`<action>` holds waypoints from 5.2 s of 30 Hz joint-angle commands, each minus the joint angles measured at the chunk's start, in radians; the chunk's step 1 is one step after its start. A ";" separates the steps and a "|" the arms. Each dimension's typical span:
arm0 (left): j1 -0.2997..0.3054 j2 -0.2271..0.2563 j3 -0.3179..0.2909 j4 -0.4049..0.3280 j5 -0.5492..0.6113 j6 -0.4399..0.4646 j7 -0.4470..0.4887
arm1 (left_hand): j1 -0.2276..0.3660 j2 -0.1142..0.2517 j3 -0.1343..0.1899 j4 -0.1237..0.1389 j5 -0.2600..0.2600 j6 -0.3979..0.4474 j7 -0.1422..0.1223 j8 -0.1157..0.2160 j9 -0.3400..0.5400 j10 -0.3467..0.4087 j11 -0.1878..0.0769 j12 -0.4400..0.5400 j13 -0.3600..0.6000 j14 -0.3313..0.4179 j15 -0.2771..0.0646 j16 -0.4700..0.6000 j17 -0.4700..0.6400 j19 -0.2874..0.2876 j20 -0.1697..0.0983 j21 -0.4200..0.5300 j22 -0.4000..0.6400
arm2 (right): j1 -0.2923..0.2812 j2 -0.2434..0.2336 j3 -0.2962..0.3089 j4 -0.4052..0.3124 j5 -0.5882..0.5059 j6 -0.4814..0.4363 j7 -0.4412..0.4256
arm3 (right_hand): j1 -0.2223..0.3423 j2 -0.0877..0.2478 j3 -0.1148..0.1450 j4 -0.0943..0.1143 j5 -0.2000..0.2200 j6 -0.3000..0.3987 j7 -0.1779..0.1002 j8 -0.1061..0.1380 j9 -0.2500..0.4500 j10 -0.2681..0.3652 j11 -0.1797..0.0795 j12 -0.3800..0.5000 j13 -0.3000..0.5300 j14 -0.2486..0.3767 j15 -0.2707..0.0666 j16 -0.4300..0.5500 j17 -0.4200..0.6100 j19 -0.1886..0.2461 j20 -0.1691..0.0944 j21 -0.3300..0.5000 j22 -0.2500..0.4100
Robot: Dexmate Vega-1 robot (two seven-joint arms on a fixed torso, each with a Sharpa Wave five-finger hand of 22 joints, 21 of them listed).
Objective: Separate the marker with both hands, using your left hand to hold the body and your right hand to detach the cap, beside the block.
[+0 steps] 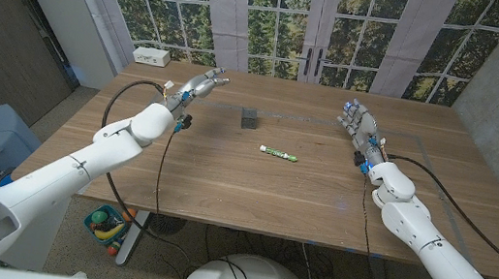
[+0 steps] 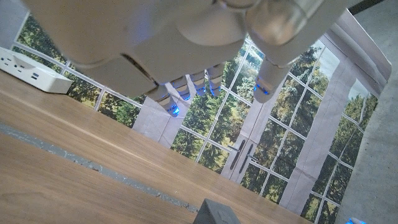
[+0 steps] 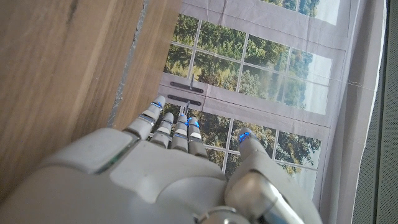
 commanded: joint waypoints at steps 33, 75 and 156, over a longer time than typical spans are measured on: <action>-0.144 0.070 0.138 -0.118 0.431 -0.017 -0.238 | 0.029 0.031 -0.002 -0.026 -0.005 0.024 -0.014 0.000 0.004 0.028 -0.020 0.002 0.006 0.030 -0.025 0.001 0.000 0.019 0.030 -0.011 0.002 | -0.015 0.009 0.002 -0.006 -0.006 0.056 0.017 | -0.001 0.023 0.008 -0.003 0.004 0.009 0.000 0.007 0.003 0.006 -0.003 0.006 0.005 0.009 0.002 0.004 0.003 0.008 0.007 0.007 0.002; -0.186 0.078 0.177 -0.245 0.715 -0.019 -0.474 | 0.056 0.016 -0.010 -0.048 -0.008 -0.005 -0.033 -0.006 0.007 0.058 -0.006 -0.001 0.010 0.105 -0.019 0.006 0.004 0.030 0.052 -0.019 0.005 | -0.069 -0.007 0.028 -0.040 0.022 0.092 0.036 | 0.022 0.013 0.015 -0.034 0.009 0.009 0.006 0.007 0.003 0.009 -0.002 0.006 0.005 0.009 0.008 -0.002 -0.008 0.008 0.012 0.005 0.002; -0.239 -0.022 0.286 -0.144 0.964 -0.103 -0.446 | 0.629 -0.152 -0.049 -0.074 -0.004 0.486 0.000 0.140 0.029 0.513 -0.086 0.049 0.028 0.406 -0.107 0.017 0.013 0.263 0.041 0.001 0.011 | -0.057 0.009 0.037 0.010 0.049 0.104 0.064 | 0.014 0.015 0.008 -0.038 0.007 0.023 0.005 0.010 0.003 0.024 -0.004 0.008 0.005 0.022 0.012 0.003 -0.010 0.016 0.017 0.008 0.002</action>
